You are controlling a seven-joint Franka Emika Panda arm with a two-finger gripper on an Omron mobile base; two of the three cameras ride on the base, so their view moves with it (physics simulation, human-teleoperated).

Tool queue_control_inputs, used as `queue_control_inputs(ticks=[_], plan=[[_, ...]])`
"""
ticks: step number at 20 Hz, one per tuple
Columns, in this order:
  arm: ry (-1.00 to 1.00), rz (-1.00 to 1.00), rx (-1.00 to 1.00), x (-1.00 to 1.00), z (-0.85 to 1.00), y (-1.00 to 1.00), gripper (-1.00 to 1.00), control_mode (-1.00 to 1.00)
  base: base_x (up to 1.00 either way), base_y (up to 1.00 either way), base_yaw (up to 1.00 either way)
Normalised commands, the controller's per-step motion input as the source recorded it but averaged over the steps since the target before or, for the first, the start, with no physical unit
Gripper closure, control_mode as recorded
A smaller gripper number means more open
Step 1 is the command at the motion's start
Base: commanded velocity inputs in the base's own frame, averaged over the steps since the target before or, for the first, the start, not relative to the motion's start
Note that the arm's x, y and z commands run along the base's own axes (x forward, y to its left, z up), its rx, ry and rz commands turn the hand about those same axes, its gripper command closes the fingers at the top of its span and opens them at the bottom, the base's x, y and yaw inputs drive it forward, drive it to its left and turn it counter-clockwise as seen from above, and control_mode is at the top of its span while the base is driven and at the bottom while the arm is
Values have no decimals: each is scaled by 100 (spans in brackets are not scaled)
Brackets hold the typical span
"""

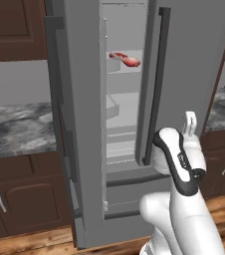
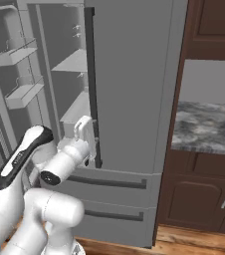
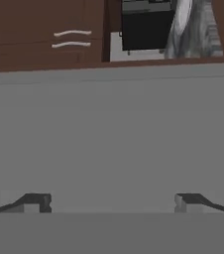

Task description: Place the steak on the counter behind the older steak on the same shelf of the fridge to maintain FIFO order. Close the fridge door when finished.

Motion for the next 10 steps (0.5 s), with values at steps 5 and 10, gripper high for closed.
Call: queue_control_inputs(ticks=[5,10], plan=[[0,0,-11,-98,100,0,-100,-100,0,0,0],[0,-2,-20,-94,100,0,-100,-100,0,0,0]])
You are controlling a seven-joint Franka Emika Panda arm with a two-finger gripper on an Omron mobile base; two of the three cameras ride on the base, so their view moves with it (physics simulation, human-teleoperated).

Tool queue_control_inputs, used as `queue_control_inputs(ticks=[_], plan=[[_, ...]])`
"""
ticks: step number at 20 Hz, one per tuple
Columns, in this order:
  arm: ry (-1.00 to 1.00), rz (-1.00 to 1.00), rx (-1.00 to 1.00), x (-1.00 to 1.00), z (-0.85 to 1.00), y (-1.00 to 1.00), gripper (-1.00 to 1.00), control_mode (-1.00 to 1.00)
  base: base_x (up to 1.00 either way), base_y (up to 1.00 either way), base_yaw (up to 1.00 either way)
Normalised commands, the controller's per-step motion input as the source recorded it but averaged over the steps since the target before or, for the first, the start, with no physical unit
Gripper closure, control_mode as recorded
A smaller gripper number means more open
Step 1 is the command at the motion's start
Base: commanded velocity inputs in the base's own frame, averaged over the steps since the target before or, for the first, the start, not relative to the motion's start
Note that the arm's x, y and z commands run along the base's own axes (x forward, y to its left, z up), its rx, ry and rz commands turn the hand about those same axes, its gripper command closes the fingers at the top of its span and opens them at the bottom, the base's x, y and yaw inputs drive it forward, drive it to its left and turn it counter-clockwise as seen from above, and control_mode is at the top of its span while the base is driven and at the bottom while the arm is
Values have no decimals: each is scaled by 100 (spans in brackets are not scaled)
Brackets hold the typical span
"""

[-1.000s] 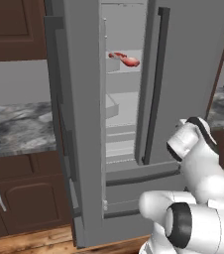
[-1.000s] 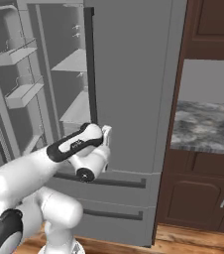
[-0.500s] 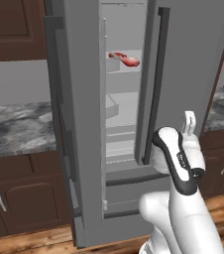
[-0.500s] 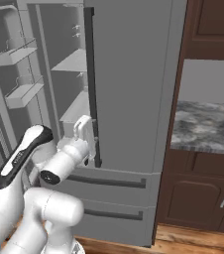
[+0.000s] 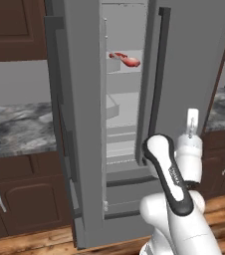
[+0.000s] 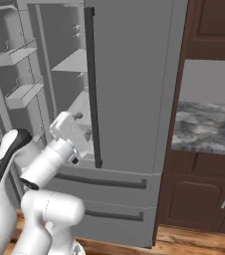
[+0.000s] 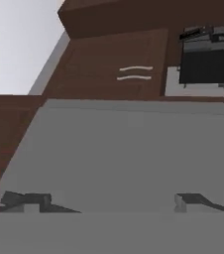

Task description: Place the steak on the counter behind the older steak on the same shelf of the fridge to maintain FIFO order. Close the fridge door when finished.

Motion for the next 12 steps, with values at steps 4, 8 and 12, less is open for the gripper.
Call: queue_control_inputs(ticks=[4,8,12], plan=[[0,-11,-28,-65,100,-3,-100,-100,0,0,0],[0,-19,-32,-56,100,-1,-100,-100,0,0,0],[0,-22,-28,-75,91,0,-100,-100,0,0,0]])
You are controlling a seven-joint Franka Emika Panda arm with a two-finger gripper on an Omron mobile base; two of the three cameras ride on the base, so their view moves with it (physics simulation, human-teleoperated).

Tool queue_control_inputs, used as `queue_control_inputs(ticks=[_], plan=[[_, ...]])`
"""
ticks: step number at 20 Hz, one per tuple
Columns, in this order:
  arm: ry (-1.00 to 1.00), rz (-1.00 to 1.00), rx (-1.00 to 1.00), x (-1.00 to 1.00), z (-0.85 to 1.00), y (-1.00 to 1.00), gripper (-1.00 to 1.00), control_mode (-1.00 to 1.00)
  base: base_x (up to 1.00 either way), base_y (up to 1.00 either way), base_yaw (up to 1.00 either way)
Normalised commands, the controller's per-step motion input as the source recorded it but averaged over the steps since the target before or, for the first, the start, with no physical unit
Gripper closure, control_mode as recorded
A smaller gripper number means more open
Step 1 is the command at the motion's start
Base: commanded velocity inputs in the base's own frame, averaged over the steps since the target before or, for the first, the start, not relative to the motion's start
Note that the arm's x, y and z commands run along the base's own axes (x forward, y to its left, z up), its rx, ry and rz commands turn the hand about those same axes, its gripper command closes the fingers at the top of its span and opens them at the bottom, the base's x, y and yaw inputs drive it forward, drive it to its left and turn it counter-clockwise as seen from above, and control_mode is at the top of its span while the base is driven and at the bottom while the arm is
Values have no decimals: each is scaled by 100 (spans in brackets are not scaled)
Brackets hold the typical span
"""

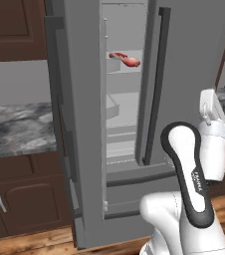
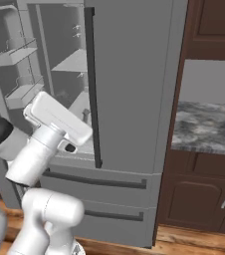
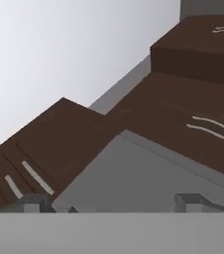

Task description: Place the steak on the counter behind the older steak on the same shelf of the fridge to maintain FIFO order. Close the fridge door when finished.

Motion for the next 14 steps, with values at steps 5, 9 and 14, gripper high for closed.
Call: queue_control_inputs(ticks=[5,9,14], plan=[[0,-24,-27,-87,76,0,-100,-100,0,0,0],[0,-22,-31,-92,33,28,-100,-100,0,0,0],[16,-13,-33,-46,-4,84,-100,-100,0,0,0]])
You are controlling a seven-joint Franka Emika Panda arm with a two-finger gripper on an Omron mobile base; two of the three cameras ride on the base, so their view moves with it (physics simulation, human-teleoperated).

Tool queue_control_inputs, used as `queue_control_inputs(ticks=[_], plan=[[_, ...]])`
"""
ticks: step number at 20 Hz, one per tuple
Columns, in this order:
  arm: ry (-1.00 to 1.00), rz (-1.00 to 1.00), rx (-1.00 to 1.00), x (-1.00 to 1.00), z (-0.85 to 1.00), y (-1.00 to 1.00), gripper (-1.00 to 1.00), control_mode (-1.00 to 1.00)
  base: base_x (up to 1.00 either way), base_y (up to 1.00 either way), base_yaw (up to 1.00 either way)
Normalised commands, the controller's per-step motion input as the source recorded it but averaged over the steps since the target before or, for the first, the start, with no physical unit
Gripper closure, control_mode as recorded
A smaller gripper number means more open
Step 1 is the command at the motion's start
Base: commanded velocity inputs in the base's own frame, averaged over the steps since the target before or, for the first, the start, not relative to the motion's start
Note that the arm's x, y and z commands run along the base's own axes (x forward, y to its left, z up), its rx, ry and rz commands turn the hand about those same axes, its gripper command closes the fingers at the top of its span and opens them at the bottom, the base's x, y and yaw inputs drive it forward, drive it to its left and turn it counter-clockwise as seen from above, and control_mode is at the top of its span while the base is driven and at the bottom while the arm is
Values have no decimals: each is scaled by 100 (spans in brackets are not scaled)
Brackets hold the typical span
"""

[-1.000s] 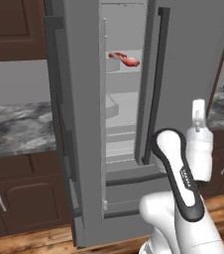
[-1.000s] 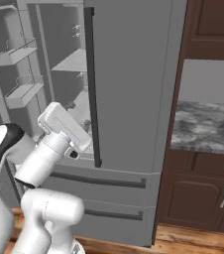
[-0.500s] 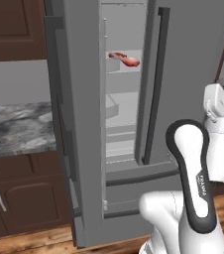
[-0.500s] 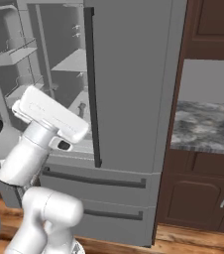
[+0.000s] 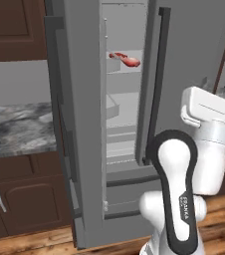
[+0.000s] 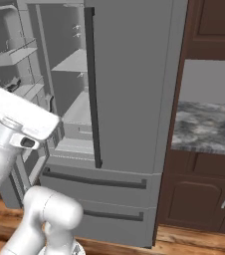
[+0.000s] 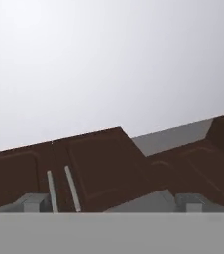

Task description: Place the steak on the counter behind the older steak on the same shelf of the fridge to maintain FIFO order. Close the fridge door when finished.

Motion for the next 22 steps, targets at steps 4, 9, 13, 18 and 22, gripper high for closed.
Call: queue_control_inputs(ticks=[4,9,13,18,22], plan=[[21,-9,-29,-35,-19,97,-100,-100,0,0,0],[20,-9,-25,-34,-27,100,-100,-100,0,0,0],[17,-7,-21,-33,-37,100,-100,-100,0,0,0],[5,-6,-18,-67,-26,100,-100,-100,0,0,0],[0,-3,-12,-95,-20,100,-100,-100,0,0,0]])
